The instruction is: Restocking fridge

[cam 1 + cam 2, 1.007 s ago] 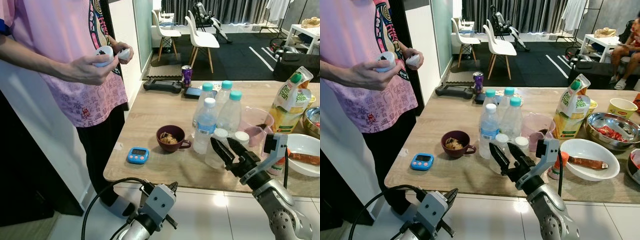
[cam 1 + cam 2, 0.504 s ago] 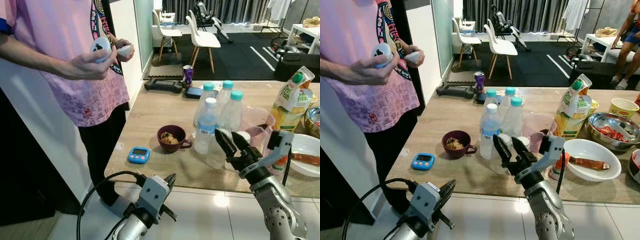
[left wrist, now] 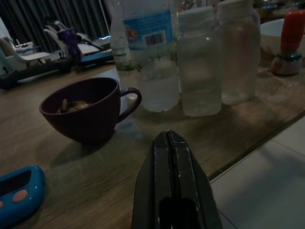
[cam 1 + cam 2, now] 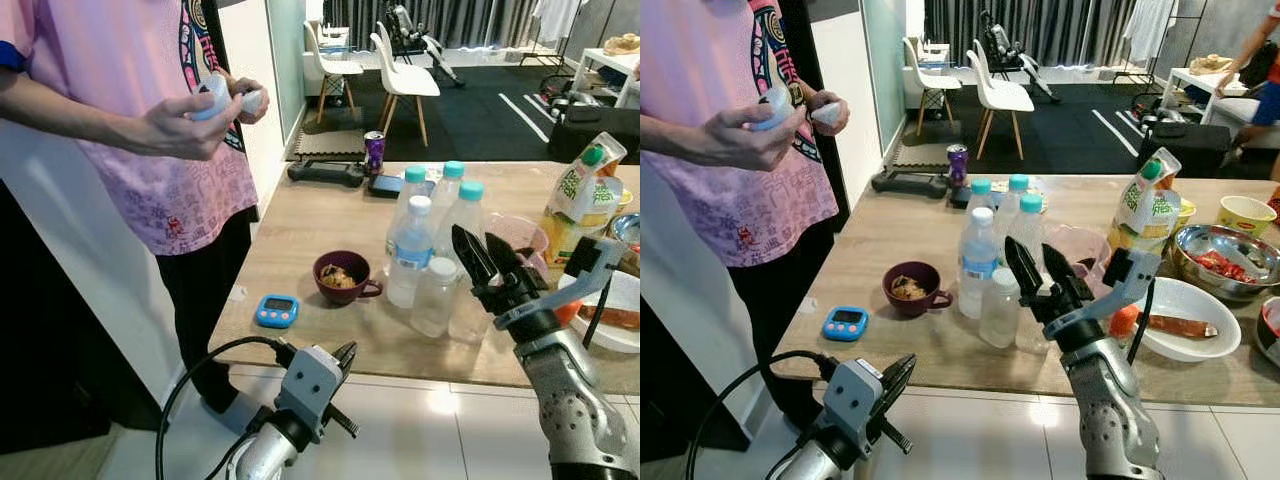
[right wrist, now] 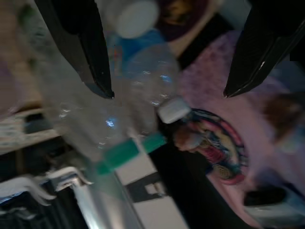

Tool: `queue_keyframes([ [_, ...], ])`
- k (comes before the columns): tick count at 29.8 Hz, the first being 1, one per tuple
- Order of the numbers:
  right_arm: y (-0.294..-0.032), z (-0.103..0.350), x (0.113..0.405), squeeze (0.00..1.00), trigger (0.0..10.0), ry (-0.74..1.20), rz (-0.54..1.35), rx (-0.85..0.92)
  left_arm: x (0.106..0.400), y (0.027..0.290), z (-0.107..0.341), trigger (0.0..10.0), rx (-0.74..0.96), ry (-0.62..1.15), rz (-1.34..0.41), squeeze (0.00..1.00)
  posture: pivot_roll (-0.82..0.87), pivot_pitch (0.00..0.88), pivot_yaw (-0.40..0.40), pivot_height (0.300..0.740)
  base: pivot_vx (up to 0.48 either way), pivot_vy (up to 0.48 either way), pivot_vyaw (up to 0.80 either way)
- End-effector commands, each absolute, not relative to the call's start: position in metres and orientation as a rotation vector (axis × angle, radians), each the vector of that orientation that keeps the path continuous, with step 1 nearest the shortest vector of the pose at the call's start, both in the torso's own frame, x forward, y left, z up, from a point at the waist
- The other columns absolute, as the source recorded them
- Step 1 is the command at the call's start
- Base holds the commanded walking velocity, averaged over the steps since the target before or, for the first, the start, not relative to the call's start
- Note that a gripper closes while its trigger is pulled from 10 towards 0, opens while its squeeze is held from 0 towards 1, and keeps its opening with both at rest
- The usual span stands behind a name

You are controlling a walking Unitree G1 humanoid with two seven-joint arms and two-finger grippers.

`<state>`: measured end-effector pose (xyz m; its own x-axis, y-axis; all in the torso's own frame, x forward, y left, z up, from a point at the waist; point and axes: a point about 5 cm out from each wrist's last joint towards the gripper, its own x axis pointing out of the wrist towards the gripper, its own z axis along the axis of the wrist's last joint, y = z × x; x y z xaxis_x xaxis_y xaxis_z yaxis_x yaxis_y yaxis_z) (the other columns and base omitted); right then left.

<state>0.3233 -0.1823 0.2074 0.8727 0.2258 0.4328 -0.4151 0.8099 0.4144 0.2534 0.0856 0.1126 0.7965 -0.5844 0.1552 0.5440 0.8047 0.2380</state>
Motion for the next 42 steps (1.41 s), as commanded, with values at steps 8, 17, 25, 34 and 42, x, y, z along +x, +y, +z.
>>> queue_keyframes([
  [8,-0.192,0.203,0.332,0.00,10.0,-0.368,0.197,0.344,0.252,0.086,0.112,10.0,0.137,-0.192,-0.618,0.00,0.05,0.092,0.016,0.740,0.000,0.000,0.00],
  [17,-0.198,0.188,0.333,0.18,10.0,-0.333,0.178,0.230,0.252,0.086,0.111,10.0,0.144,-0.181,-0.624,0.00,0.05,0.099,0.018,0.740,0.000,0.000,0.00],
  [25,-0.206,0.175,0.335,0.27,10.0,-0.295,0.143,0.105,0.252,0.088,0.111,10.0,0.148,-0.171,-0.625,0.00,0.05,0.104,0.022,0.740,0.000,0.000,0.00],
  [34,-0.219,0.158,0.334,0.00,10.0,-0.225,0.120,0.039,0.252,0.090,0.111,10.0,0.155,-0.165,-0.620,0.00,0.06,0.106,0.022,0.740,0.000,0.000,0.00],
  [42,-0.222,0.156,0.333,0.00,10.0,-0.216,0.143,-0.024,0.251,0.090,0.110,10.0,0.157,-0.162,-0.623,0.00,0.06,0.107,0.023,0.740,0.000,0.000,0.00],
])
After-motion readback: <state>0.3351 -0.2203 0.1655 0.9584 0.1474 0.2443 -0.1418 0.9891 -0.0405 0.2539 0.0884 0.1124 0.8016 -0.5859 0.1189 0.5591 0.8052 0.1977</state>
